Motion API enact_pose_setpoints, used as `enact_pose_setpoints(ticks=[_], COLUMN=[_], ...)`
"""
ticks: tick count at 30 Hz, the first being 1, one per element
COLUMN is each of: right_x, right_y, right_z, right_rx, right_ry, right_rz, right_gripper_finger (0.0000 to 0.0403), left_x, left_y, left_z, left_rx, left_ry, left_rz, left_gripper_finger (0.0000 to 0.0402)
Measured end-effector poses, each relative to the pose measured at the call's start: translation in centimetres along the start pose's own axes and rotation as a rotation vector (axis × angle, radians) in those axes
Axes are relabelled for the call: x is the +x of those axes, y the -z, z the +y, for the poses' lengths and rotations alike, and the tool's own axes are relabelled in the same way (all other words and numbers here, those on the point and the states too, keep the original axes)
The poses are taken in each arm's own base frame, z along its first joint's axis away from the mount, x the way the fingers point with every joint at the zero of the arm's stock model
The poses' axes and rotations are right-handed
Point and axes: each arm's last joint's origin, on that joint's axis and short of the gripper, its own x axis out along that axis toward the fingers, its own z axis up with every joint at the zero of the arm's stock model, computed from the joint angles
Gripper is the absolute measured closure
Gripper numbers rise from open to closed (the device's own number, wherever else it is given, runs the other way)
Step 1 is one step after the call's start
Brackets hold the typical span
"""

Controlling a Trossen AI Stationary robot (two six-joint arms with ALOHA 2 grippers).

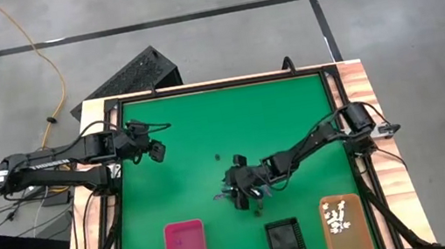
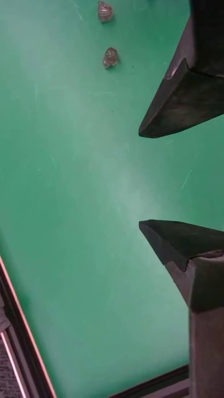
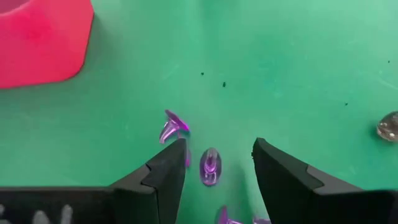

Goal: Sort Halloween decoration
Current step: Put the violet witch hat toy into the red organizing bin

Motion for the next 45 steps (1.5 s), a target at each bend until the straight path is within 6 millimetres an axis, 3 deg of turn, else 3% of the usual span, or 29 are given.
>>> enact_pose_setpoints(ticks=[17,32,45], right_x=[0.79,0.87,0.89], right_y=[0.49,0.50,0.59], right_z=[-0.70,-0.79,-0.63], right_rx=[-0.009,-0.014,-0.014], right_ry=[-0.029,-0.037,-0.083], right_rz=[0.025,0.025,0.038], right_gripper_finger=[0.0199,0.0251,0.0323], left_x=[0.02,0.03,0.02], left_y=[0.03,0.03,0.02], left_z=[0.04,0.05,0.06], left_rx=[0.003,0.003,0.004], left_ry=[-0.007,-0.009,-0.011], left_rz=[-0.003,-0.004,-0.007], left_gripper_finger=[0.0183,0.0183,0.0183])
